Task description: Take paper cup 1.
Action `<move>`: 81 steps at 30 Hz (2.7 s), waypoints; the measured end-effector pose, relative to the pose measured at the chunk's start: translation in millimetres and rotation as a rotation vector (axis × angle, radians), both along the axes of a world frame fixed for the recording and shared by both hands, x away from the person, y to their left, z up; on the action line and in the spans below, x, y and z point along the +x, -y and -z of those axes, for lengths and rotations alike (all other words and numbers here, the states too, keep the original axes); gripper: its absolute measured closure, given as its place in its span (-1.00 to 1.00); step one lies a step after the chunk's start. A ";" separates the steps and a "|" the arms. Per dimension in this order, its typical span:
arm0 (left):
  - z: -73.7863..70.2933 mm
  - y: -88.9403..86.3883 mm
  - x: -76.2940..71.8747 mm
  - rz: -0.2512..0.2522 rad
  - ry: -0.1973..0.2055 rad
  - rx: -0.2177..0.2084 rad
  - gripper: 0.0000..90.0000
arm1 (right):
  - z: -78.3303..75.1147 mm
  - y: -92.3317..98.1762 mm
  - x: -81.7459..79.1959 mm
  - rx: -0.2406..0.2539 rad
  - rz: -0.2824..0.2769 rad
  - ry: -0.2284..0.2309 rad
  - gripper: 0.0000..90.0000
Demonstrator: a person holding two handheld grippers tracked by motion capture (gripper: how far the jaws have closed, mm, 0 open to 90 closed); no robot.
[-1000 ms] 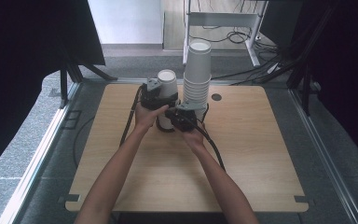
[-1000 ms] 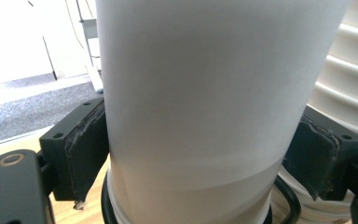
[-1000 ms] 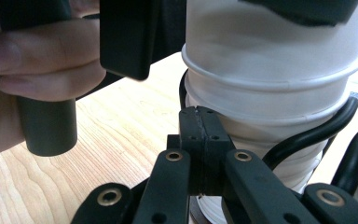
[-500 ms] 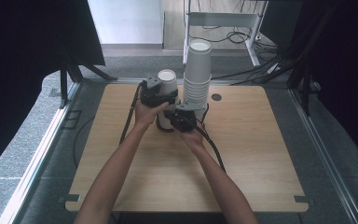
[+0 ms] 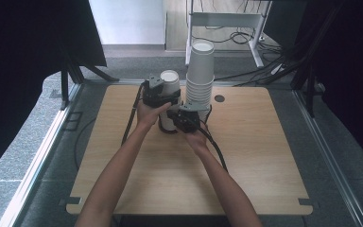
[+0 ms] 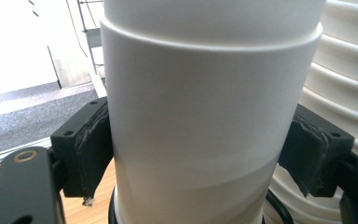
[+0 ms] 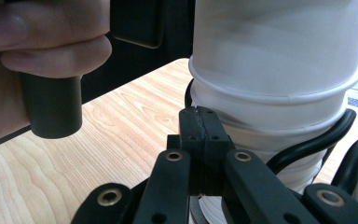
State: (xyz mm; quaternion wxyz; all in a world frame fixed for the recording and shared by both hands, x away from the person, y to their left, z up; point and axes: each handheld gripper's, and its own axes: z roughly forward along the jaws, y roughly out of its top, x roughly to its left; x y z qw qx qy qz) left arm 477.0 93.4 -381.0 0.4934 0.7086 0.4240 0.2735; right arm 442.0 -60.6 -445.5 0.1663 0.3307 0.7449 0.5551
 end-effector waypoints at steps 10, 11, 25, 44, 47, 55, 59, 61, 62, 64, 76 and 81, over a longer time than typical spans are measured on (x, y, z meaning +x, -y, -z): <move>-19.5 -1.3 -3.5 -0.001 0.034 -0.038 -0.58 | 0.9 2.3 3.2 -0.003 0.021 0.001 1.00; -21.2 0.2 -4.6 -0.002 0.043 -0.023 -0.58 | 1.0 2.3 3.0 -0.006 0.022 -0.004 1.00; -58.3 -3.1 -9.0 -0.006 0.110 -0.066 -0.58 | -3.1 2.4 0.4 -0.008 0.015 0.028 1.00; -87.4 -32.5 -52.4 0.015 0.178 -0.101 -0.59 | -4.5 13.0 -22.2 -0.021 -0.013 0.037 1.00; -85.6 -37.5 -59.1 0.020 0.181 -0.109 -0.59 | -2.6 16.2 -26.1 -0.025 -0.016 0.036 1.00; -80.2 -45.5 -81.3 0.050 0.188 -0.117 -0.59 | 1.9 26.0 -40.7 -0.025 -0.025 0.046 0.97; -72.7 -44.8 -95.6 0.062 0.194 -0.100 -0.59 | 5.1 32.3 -52.7 -0.050 -0.040 0.066 0.94; -67.5 -44.4 -102.4 0.072 0.193 -0.093 -0.59 | 8.2 36.0 -60.1 -0.064 -0.043 0.074 0.91; -64.6 -44.2 -105.5 0.077 0.193 -0.090 -0.59 | 9.3 37.3 -62.6 -0.066 -0.043 0.074 0.90; -58.4 -43.7 -111.0 0.082 0.188 -0.083 -0.59 | 14.3 43.2 -72.5 -0.076 -0.045 0.077 0.86; -20.9 -40.7 -137.7 0.104 0.146 -0.073 -0.59 | 31.2 68.0 -98.4 -0.061 -0.045 0.050 0.59; -5.0 -40.8 -148.2 0.095 0.123 -0.074 -0.59 | 35.7 79.1 -104.3 -0.037 -0.036 0.037 0.51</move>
